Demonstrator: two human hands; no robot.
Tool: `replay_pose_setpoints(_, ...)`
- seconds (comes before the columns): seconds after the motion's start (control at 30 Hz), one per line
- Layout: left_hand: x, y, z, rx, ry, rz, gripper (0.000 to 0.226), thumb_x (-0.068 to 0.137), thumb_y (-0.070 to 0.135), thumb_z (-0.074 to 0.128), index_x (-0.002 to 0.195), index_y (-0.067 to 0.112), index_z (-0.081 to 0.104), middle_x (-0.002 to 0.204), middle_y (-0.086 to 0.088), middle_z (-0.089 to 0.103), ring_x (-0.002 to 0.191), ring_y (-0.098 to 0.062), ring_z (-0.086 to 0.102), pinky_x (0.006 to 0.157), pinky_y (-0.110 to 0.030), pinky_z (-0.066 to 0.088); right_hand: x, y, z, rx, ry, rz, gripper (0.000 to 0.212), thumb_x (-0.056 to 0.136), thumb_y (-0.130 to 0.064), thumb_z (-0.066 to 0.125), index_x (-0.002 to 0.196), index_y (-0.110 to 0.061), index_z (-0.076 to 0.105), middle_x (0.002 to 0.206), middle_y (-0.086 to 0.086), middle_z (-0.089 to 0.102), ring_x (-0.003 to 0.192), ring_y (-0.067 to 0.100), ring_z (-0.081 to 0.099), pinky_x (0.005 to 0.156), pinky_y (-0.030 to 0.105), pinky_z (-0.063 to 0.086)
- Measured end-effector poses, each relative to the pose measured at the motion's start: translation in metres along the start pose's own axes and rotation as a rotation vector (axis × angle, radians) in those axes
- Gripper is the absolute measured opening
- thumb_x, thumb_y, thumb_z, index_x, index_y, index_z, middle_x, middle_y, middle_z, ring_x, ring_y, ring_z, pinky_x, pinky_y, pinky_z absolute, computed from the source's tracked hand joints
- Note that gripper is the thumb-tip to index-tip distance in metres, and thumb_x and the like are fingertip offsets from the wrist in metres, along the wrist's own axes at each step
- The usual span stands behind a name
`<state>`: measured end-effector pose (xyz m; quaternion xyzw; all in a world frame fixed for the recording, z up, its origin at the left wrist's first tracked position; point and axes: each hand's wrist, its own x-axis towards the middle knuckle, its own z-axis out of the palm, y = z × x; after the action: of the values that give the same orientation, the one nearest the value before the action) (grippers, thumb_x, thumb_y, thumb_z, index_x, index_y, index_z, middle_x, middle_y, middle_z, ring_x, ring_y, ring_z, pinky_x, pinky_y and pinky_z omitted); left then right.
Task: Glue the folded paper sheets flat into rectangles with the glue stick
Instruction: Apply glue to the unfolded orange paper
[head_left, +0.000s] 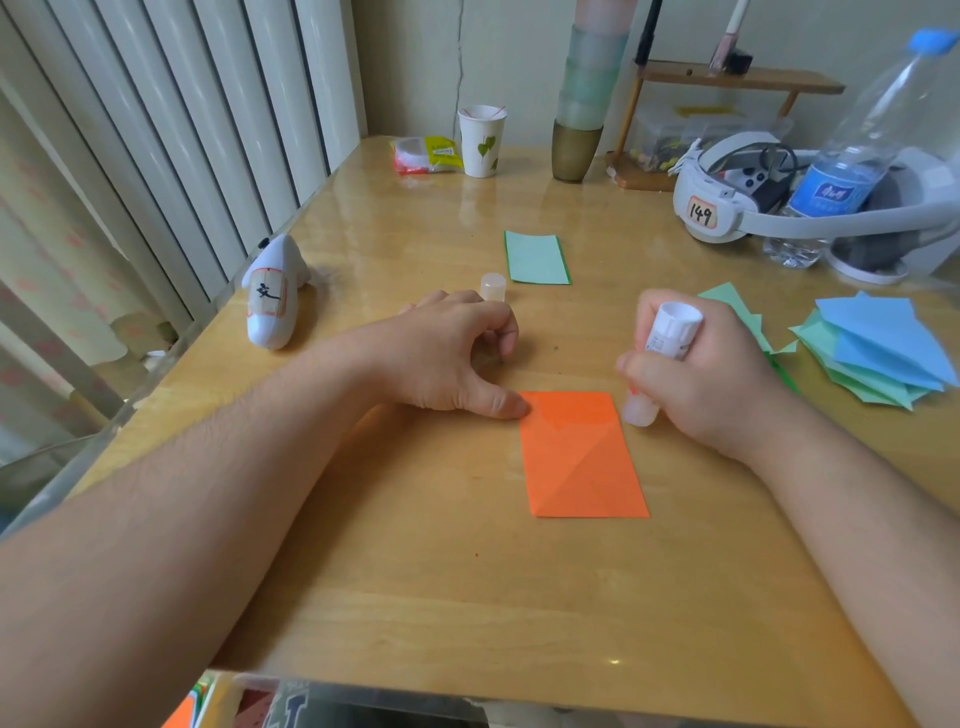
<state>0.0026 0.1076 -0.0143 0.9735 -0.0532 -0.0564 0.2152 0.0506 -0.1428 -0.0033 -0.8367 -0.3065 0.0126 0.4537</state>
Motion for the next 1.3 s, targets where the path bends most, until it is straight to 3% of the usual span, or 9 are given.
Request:
replay_pose_setpoints(0.17, 0.0, 0.002, -0.001, -0.004, -0.021, -0.001, 0.057, 0.053, 0.077, 0.066, 0.095, 0.041, 0.051, 0.107, 0.019, 0.049, 0.11, -0.016, 0.042, 0.108, -0.043, 0.039, -0.001, -0.007, 0.012, 0.155, 0.033, -0.05, 0.023, 0.078, -0.019, 0.066, 0.067, -0.012, 0.047, 0.05, -0.008, 0.054, 0.053, 0.008, 0.046, 0.056, 0.025, 0.037)
replay_pose_setpoints(0.3, 0.0, 0.002, -0.003, -0.012, -0.033, -0.006, 0.058, 0.052, 0.074, 0.066, 0.097, 0.04, 0.051, 0.106, 0.019, 0.049, 0.111, -0.016, 0.042, 0.108, -0.044, 0.039, -0.003, -0.011, 0.027, 0.068, -0.04, -0.063, 0.023, 0.077, -0.03, 0.071, 0.072, -0.019, 0.052, 0.058, -0.003, 0.061, 0.058, 0.021, 0.049, 0.054, 0.034, 0.038)
replay_pose_setpoints(0.47, 0.001, 0.004, -0.002, 0.0, -0.028, -0.02, 0.062, 0.049, 0.08, 0.062, 0.095, 0.04, 0.051, 0.105, 0.019, 0.048, 0.11, -0.016, 0.042, 0.107, -0.044, 0.04, -0.004, -0.016, 0.031, 0.016, -0.122, -0.056, 0.028, 0.086, -0.013, 0.078, 0.074, -0.017, 0.053, 0.053, -0.016, 0.063, 0.052, 0.001, 0.052, 0.051, 0.014, 0.035)
replay_pose_setpoints(0.67, 0.001, 0.004, -0.001, 0.018, -0.013, -0.016, 0.065, 0.047, 0.082, 0.061, 0.096, 0.039, 0.051, 0.104, 0.018, 0.048, 0.106, -0.016, 0.042, 0.105, -0.043, 0.041, -0.003, -0.02, 0.037, -0.084, -0.168, -0.068, 0.027, 0.085, -0.027, 0.077, 0.079, -0.017, 0.051, 0.07, 0.004, 0.073, 0.073, 0.028, 0.064, 0.063, 0.037, 0.049)
replay_pose_setpoints(0.83, 0.0, 0.002, -0.001, 0.016, -0.019, -0.012, 0.064, 0.049, 0.083, 0.063, 0.096, 0.041, 0.051, 0.107, 0.018, 0.049, 0.109, -0.016, 0.042, 0.107, -0.045, 0.041, -0.005, -0.019, 0.023, -0.082, -0.207, 0.001, 0.026, 0.085, -0.017, 0.076, 0.08, -0.012, 0.051, 0.068, 0.0, 0.075, 0.07, 0.014, 0.07, 0.061, 0.028, 0.047)
replay_pose_setpoints(1.03, -0.001, 0.001, -0.001, 0.005, -0.02, -0.007, 0.064, 0.049, 0.083, 0.065, 0.096, 0.042, 0.052, 0.109, 0.018, 0.049, 0.111, -0.015, 0.042, 0.108, -0.045, 0.04, -0.007, -0.01, 0.007, -0.094, -0.238, 0.055, 0.028, 0.087, -0.016, 0.076, 0.078, -0.019, 0.049, 0.069, 0.001, 0.077, 0.075, 0.019, 0.072, 0.075, 0.045, 0.054)
replay_pose_setpoints(1.3, -0.001, 0.001, -0.002, -0.007, -0.029, -0.009, 0.062, 0.05, 0.083, 0.065, 0.095, 0.042, 0.052, 0.108, 0.018, 0.049, 0.11, -0.015, 0.042, 0.107, -0.044, 0.04, -0.006, -0.008, -0.001, -0.106, -0.248, 0.075, 0.023, 0.09, -0.012, 0.07, 0.078, -0.013, 0.05, 0.067, 0.001, 0.076, 0.076, 0.019, 0.069, 0.075, 0.041, 0.051)
